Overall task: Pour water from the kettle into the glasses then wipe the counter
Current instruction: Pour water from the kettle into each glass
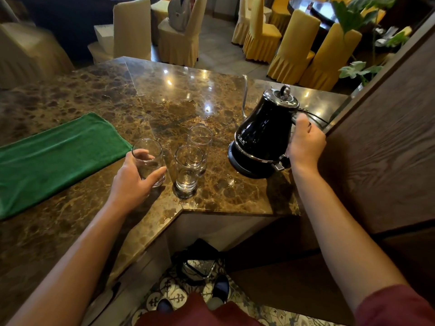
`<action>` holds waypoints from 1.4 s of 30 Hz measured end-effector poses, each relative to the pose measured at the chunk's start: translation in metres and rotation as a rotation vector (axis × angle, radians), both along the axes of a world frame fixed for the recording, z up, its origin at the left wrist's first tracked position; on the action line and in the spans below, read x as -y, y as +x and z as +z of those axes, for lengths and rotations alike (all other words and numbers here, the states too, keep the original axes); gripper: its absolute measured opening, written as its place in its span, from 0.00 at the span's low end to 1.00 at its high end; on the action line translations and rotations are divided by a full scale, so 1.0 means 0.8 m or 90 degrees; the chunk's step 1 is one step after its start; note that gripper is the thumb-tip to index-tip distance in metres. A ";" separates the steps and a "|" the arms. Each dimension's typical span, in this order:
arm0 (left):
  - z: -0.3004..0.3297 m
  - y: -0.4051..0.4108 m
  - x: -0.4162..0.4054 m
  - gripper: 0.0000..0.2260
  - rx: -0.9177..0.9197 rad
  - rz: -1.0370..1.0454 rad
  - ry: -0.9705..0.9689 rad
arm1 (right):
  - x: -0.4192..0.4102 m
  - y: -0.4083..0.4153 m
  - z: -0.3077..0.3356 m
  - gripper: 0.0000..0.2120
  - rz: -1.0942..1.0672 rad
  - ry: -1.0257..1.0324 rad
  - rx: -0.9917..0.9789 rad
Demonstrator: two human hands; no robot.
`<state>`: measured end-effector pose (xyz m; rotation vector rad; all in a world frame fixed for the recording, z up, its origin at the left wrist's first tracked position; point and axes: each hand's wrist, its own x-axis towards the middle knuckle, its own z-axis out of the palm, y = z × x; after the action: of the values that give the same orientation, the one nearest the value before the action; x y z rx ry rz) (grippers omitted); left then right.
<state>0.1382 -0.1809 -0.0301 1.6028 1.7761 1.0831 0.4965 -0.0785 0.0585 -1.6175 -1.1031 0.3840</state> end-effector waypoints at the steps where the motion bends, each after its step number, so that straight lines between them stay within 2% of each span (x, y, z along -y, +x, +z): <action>1: 0.000 0.000 0.000 0.23 -0.001 0.000 0.001 | -0.001 0.002 0.001 0.24 -0.014 -0.002 0.000; 9: -0.003 0.003 -0.001 0.24 0.004 0.007 0.008 | -0.002 -0.014 -0.008 0.25 0.050 -0.013 -0.027; 14: -0.004 0.001 0.000 0.20 0.012 0.008 0.018 | 0.015 -0.001 -0.021 0.25 0.056 -0.002 -0.020; 19: -0.007 0.003 -0.002 0.23 0.011 0.005 0.015 | 0.022 0.002 -0.022 0.27 0.065 0.005 0.006; 25: -0.009 -0.001 -0.002 0.23 0.011 0.005 0.017 | 0.018 0.004 -0.033 0.23 -0.013 0.040 -0.001; 40: -0.010 0.003 -0.002 0.23 0.004 0.008 0.034 | 0.030 0.006 -0.027 0.22 0.051 -0.009 -0.055; 42: -0.010 0.002 -0.003 0.22 0.004 0.008 0.037 | 0.039 0.006 -0.024 0.25 0.064 -0.034 -0.041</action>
<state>0.1398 -0.1788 -0.0384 1.6232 1.7684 1.1545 0.5015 -0.1095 0.0392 -1.5887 -1.1366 0.5330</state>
